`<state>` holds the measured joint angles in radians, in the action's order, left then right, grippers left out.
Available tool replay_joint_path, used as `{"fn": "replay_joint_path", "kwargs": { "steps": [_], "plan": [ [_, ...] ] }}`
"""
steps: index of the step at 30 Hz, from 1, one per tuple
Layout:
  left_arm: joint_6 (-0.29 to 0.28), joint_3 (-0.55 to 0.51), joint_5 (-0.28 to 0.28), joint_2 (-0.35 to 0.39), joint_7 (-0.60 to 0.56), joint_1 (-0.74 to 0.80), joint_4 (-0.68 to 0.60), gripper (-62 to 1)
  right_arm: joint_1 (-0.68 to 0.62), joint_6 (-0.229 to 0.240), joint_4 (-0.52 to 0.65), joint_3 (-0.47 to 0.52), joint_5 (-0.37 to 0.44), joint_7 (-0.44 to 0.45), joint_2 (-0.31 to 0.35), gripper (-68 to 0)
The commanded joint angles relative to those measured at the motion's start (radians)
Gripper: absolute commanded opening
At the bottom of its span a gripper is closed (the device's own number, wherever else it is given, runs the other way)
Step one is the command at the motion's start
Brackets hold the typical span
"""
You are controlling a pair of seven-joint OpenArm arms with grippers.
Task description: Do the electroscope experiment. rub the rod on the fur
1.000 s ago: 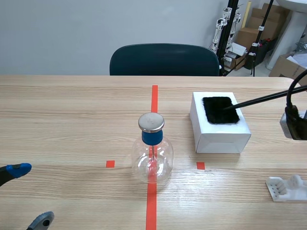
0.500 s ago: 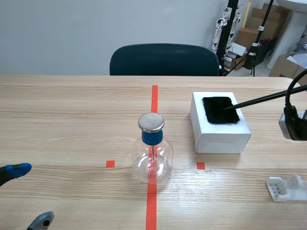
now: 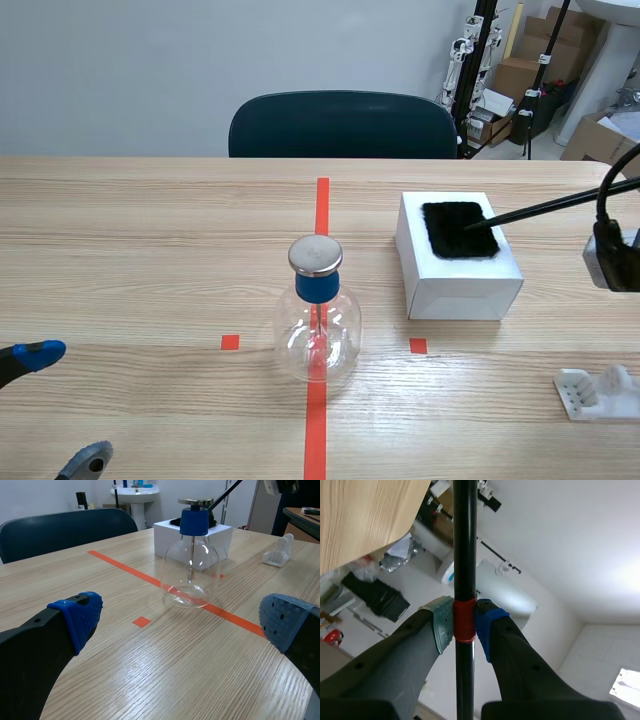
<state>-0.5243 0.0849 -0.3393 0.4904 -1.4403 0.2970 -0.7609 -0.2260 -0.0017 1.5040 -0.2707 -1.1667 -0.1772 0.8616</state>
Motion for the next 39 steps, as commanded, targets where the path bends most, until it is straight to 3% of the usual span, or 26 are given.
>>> {"fn": "replay_joint_path", "kwargs": {
  "steps": [1,7,15,22,24,29,31,36,39],
  "plan": [
    [-0.002,-0.006,0.011,0.009,-0.013,0.002,-0.005,1.4,0.01,-0.005,0.009,0.002,-0.011,0.007,0.019,-67.6],
    [-0.002,-0.006,0.011,0.009,-0.013,0.002,-0.005,1.4,0.01,-0.005,0.009,0.001,-0.011,0.162,0.019,-67.6],
    [-0.002,-0.006,0.011,0.009,-0.013,0.002,-0.005,1.4,0.006,-0.005,0.009,0.001,-0.007,-0.008,0.02,-67.6],
    [-0.002,-0.006,0.011,0.009,-0.013,0.002,-0.005,1.4,0.007,-0.005,0.009,0.001,-0.008,0.177,0.019,-67.6],
    [-0.002,-0.006,0.011,0.009,-0.013,0.002,-0.005,1.4,0.007,-0.005,0.009,0.001,-0.008,0.164,0.019,-67.6],
    [-0.002,-0.006,0.011,0.009,-0.013,0.002,-0.005,1.4,0.006,-0.005,0.009,0.001,-0.008,0.005,0.02,-67.6],
    [-0.002,-0.006,0.011,0.009,-0.013,0.002,-0.005,1.4,0.006,-0.005,0.009,0.001,-0.008,0.003,0.02,-67.6],
    [-0.002,-0.006,0.011,0.009,-0.013,0.002,-0.005,1.4,0.007,-0.005,0.009,0.001,-0.008,0.148,0.019,-67.6],
    [-0.002,-0.006,0.011,0.009,-0.013,0.002,-0.005,1.4,0.007,-0.005,0.009,0.001,-0.008,0.17,0.019,-67.6]
  ]
}}
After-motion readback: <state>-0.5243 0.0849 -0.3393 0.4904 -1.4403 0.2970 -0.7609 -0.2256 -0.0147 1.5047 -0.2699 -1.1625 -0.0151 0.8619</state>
